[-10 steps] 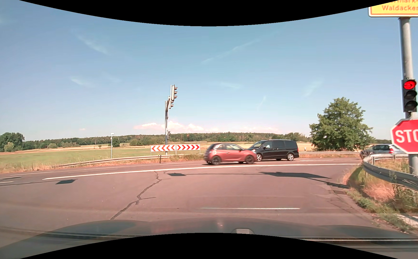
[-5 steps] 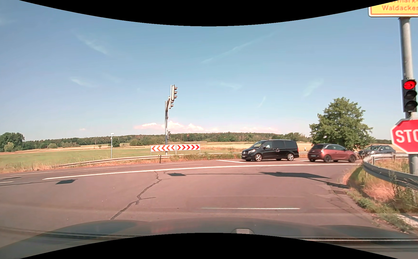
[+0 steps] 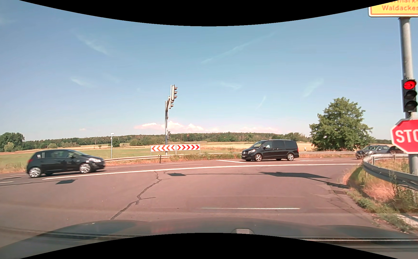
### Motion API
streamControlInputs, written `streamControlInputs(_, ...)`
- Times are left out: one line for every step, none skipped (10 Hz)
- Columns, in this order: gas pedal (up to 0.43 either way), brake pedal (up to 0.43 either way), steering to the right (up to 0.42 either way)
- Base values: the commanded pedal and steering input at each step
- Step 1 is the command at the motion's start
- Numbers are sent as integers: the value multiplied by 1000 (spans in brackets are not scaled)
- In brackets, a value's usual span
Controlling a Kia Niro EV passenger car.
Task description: Follow the waypoints while adhering to traffic rules and regulations
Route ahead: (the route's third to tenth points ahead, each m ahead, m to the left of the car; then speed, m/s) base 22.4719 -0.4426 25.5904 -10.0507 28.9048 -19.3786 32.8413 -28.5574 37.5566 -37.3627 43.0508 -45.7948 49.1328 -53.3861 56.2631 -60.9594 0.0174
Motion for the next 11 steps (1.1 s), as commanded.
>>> streamControlInputs(0, 189, 11)
streamControlInputs(0, 189, 11)
streamControlInputs(0, 189, 11)
streamControlInputs(0, 189, 11)
streamControlInputs(0, 189, 11)
streamControlInputs(0, 189, 11)
streamControlInputs(0, 189, 11)
streamControlInputs(0, 189, 11)
streamControlInputs(0, 189, 11)
streamControlInputs(0, 189, 11)
streamControlInputs(0, 189, 11)
